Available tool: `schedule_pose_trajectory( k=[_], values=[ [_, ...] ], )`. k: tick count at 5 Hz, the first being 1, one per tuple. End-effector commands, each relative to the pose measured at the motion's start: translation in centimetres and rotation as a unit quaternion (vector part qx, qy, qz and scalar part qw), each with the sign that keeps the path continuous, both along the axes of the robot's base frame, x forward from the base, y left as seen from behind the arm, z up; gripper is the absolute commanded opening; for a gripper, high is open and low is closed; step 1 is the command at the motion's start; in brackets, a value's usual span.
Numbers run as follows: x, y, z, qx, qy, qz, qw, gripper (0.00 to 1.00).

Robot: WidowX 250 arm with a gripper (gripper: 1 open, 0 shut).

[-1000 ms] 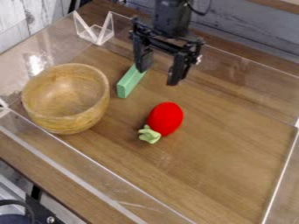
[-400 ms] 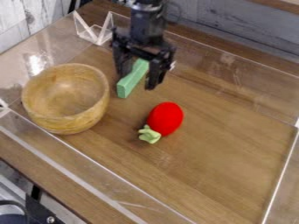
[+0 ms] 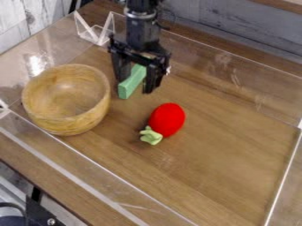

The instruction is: Put the green block in the brown bowl

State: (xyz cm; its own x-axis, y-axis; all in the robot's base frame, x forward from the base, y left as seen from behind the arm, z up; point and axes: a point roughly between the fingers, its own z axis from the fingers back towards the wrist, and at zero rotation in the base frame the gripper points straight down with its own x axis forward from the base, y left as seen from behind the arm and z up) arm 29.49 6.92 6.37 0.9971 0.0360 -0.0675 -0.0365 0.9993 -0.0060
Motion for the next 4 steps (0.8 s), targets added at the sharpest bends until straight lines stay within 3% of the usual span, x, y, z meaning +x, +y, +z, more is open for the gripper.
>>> schedule_pose_trajectory(
  k=[1, 4],
  values=[
    [1.0, 0.9, 0.7, 0.002, -0.026, 0.006, 0.9996, 1.00],
    [2.9, 2.6, -0.3, -0.001, -0.039, 0.016, 0.9991, 1.00]
  ],
)
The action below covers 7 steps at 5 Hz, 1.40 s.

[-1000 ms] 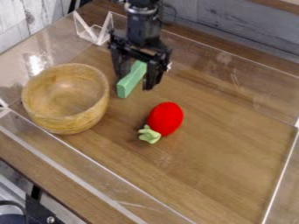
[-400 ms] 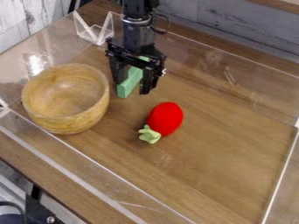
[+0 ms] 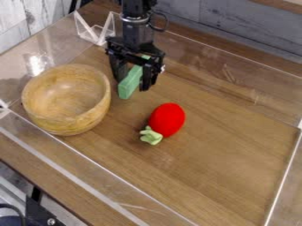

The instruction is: Put the green block in the brown bowl

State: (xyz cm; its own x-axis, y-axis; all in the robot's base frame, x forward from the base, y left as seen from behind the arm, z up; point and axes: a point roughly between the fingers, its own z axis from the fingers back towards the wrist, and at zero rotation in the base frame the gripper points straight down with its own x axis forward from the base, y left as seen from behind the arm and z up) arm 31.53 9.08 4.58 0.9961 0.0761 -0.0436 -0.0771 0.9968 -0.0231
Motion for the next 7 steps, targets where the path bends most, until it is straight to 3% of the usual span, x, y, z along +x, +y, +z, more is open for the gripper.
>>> schedule_pose_trajectory(
  k=[1, 4, 7],
  values=[
    [1.2, 0.6, 1.0, 0.005, -0.028, -0.001, 0.9996, 1.00],
    [2.2, 1.0, 0.0, -0.006, -0.030, 0.006, 0.9995, 1.00],
    [2.6, 1.3, -0.7, -0.026, -0.032, 0.013, 0.9991, 1.00]
  ],
)
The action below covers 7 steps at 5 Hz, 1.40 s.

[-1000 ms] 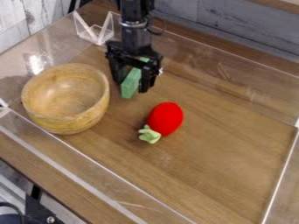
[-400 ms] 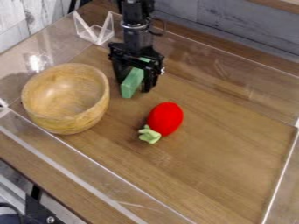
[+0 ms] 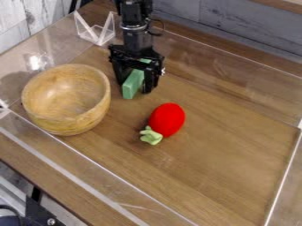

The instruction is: Put the green block in the brown bowl

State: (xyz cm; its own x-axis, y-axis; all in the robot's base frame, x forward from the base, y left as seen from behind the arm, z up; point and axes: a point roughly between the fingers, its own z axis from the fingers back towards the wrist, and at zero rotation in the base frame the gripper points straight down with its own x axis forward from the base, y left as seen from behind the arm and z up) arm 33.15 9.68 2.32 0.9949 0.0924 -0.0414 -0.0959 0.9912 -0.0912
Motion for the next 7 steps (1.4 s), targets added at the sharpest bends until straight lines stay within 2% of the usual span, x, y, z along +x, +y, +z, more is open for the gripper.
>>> schedule_pose_trajectory(
  k=[1, 2, 3, 4, 6, 7],
  values=[
    [1.1, 0.6, 1.4, 0.005, -0.028, 0.004, 0.9996, 1.00],
    [1.1, 0.7, 1.3, 0.004, -0.027, 0.006, 0.9996, 0.00],
    [0.6, 0.9, 2.2, 0.002, -0.031, 0.013, 0.9994, 0.00],
    [-0.3, 1.7, 3.6, 0.003, -0.037, 0.034, 0.9987, 0.00],
    [-3.1, 4.1, 7.0, 0.005, -0.056, 0.089, 0.9944, 0.00],
    [-4.5, 4.7, 7.7, 0.006, -0.055, 0.109, 0.9926, 0.00]
  ],
)
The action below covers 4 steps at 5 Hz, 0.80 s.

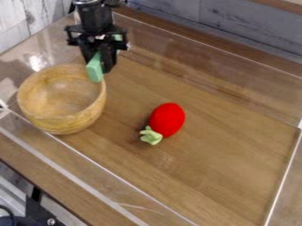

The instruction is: Put the green block in the brown bowl

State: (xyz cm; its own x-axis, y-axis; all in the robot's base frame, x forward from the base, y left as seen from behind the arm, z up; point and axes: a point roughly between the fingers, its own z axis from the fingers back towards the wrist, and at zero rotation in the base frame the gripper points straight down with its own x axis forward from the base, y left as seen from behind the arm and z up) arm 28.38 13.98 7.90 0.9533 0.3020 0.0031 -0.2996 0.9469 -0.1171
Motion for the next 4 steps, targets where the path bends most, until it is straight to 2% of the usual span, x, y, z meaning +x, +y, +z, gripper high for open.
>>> schedule_pose_trajectory(
  k=[1, 2, 3, 4],
  values=[
    [-0.7, 0.6, 3.2, 0.014, -0.033, 0.012, 0.9993, 0.00],
    [-2.2, 1.0, 3.5, 0.012, -0.031, 0.026, 0.9991, 0.00],
    [-3.6, 1.4, 2.9, 0.014, -0.023, 0.040, 0.9988, 0.00],
    [-4.5, 1.7, 1.2, 0.014, -0.014, 0.049, 0.9986, 0.00]
  ],
)
